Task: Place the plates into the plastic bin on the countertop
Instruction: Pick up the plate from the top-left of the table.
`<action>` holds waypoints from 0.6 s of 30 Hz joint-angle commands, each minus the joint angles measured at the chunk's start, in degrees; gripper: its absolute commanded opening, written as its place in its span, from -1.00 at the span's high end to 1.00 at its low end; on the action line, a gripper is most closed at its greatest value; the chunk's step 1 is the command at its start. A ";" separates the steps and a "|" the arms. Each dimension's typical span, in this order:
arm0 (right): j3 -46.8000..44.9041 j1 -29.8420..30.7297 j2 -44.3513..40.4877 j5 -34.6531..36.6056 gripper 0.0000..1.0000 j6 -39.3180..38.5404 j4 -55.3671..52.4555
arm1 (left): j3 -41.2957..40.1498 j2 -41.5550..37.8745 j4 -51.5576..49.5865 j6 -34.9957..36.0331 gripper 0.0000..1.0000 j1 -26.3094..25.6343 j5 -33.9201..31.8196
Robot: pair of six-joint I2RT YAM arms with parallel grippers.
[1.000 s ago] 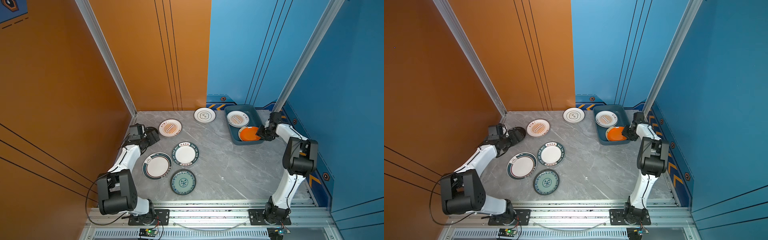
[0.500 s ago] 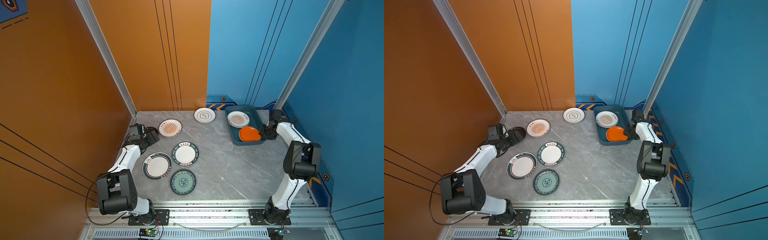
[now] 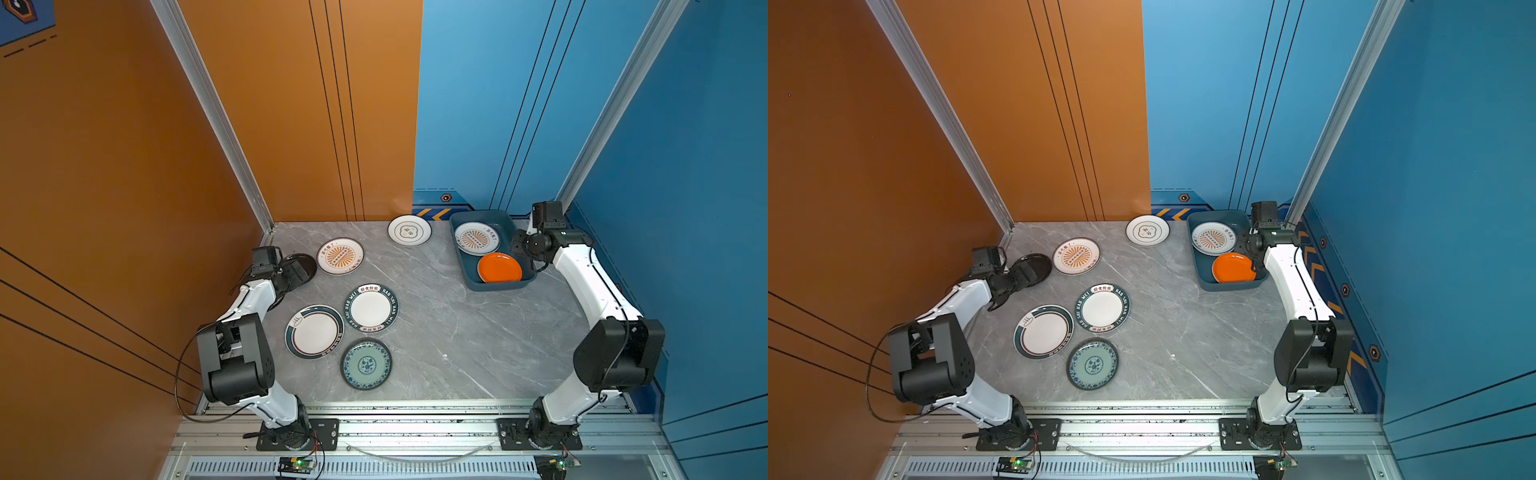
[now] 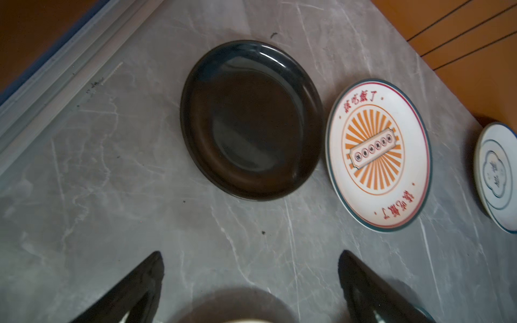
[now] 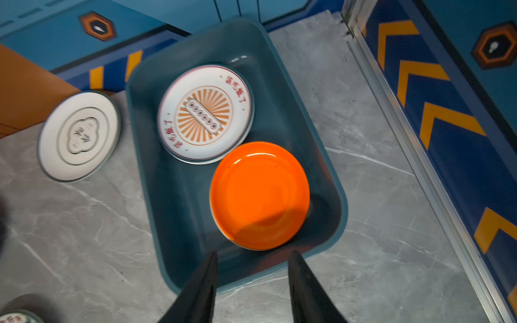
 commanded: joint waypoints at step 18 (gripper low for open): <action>-2.05 3.31 -2.79 -3.90 0.14 -0.42 0.36 | 4.52 16.90 10.15 -8.53 -0.66 7.58 8.22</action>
